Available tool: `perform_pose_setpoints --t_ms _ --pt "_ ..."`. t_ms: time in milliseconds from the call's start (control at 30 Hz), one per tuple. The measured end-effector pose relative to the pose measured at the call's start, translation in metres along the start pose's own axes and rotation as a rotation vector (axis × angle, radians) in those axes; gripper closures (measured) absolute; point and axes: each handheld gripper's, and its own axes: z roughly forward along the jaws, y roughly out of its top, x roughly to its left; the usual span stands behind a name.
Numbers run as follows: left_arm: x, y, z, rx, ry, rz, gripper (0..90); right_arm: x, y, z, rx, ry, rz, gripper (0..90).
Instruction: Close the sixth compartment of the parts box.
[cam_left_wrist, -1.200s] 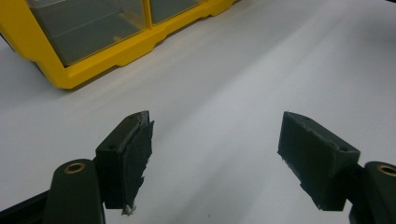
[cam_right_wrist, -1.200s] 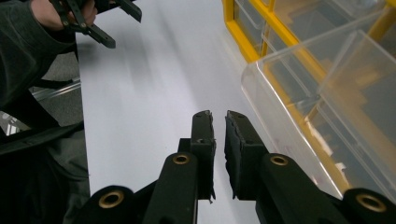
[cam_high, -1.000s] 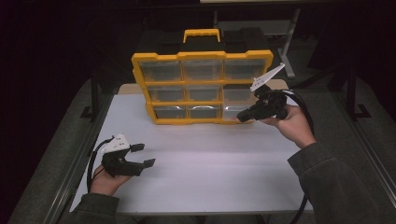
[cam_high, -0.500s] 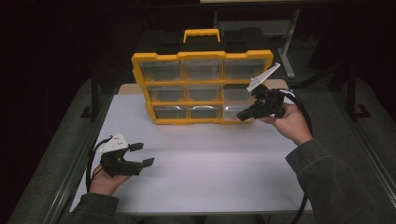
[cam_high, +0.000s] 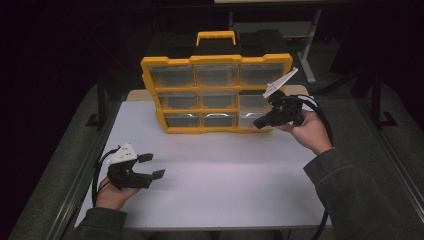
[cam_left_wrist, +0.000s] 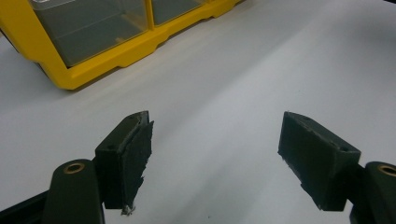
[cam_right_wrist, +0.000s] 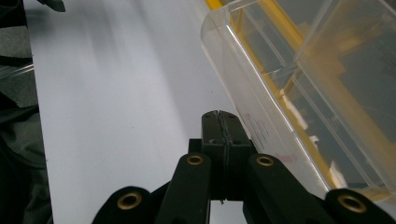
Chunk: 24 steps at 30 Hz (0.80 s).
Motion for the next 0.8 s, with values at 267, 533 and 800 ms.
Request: perform_pose_setpoints --t_ms 267,533,800 --pt "0.000 0.001 0.001 0.007 -0.002 0.016 25.2 -0.004 0.000 -0.003 -0.008 -0.004 0.019 88.8" --pt "0.000 0.000 0.002 0.007 -0.002 0.012 24.8 -0.007 0.005 0.000 -0.005 -0.016 0.017 88.8" --pt "0.000 0.000 0.001 0.007 -0.001 0.016 24.9 -0.012 0.007 0.001 -0.013 -0.023 0.035 88.8"
